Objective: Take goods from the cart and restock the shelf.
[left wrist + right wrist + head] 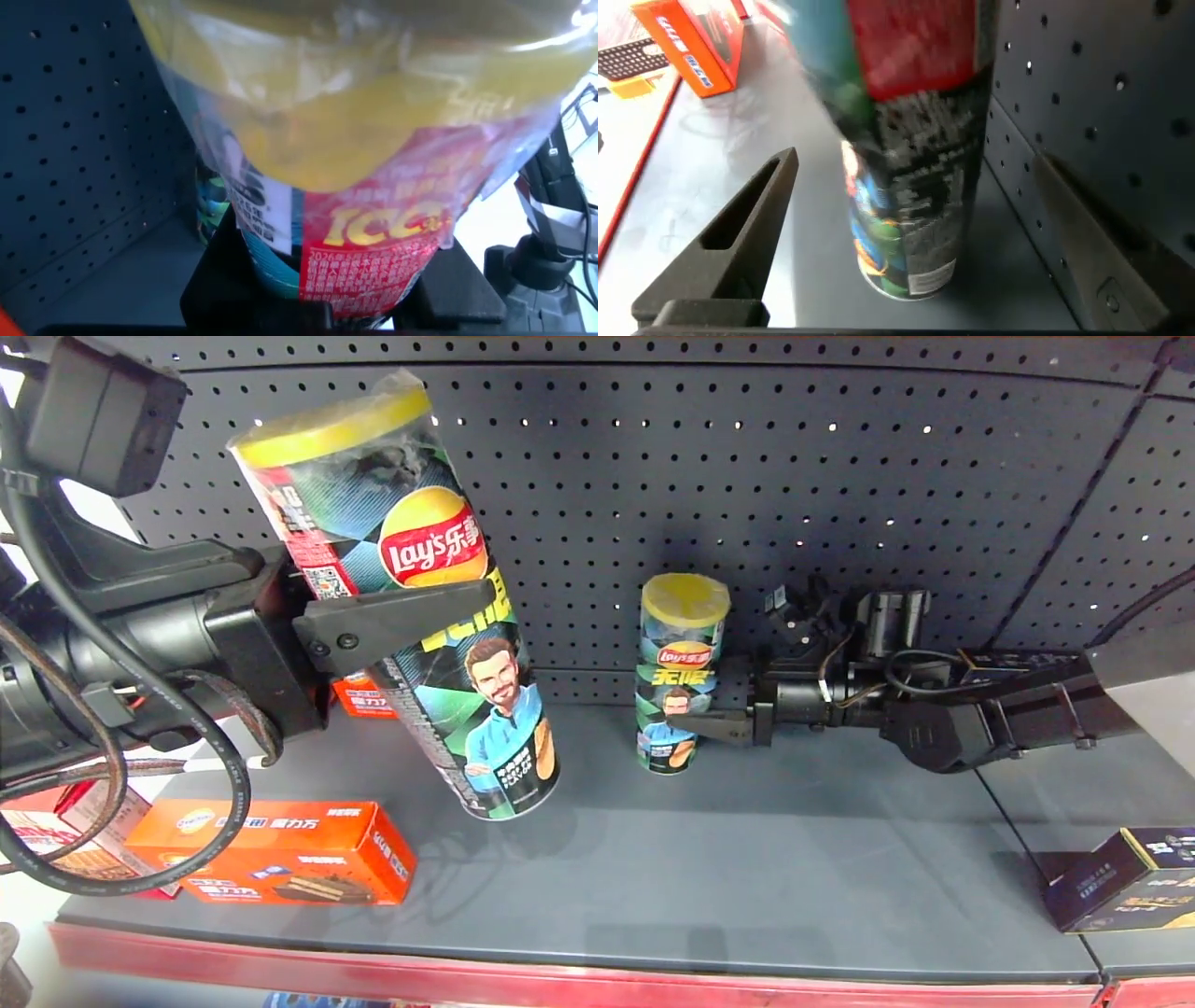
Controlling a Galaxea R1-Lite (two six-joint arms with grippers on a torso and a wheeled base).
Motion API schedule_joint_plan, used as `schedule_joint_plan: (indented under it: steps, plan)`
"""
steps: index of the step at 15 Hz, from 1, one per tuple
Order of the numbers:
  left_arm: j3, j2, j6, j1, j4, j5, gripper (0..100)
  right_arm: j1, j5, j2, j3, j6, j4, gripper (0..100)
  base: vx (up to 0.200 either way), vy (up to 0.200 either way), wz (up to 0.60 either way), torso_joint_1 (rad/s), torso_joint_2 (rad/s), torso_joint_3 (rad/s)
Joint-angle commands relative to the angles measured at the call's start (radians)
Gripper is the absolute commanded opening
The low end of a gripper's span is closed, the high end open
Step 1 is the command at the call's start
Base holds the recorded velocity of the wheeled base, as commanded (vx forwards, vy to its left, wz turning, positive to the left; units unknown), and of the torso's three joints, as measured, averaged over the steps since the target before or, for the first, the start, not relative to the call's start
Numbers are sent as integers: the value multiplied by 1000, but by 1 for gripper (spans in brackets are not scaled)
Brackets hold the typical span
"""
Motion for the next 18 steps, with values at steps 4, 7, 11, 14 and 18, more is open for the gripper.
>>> schedule_joint_plan:
  steps: [4,7,11,14,18]
  plan:
    - [4,0,-1,6,-2,1,0,23,-2,85,-89,0,1,100,0,0,0,0,0,0]
    - [17,0,-1,28,-4,-1,0,30,-3,111,-120,0,1,100,0,0,0,0,0,0]
    - [21,0,-2,28,-4,-1,0,36,-14,111,-112,2,-12,0,0,0,0,0,0,0]
    - [23,0,-1,28,-4,-1,0,30,-14,106,-111,0,-20,0,0,0,0,0,0,0]
    - [24,0,-1,29,-4,1,0,41,-12,25,-66,-1,-25,0,0,0,0,0,0,0]
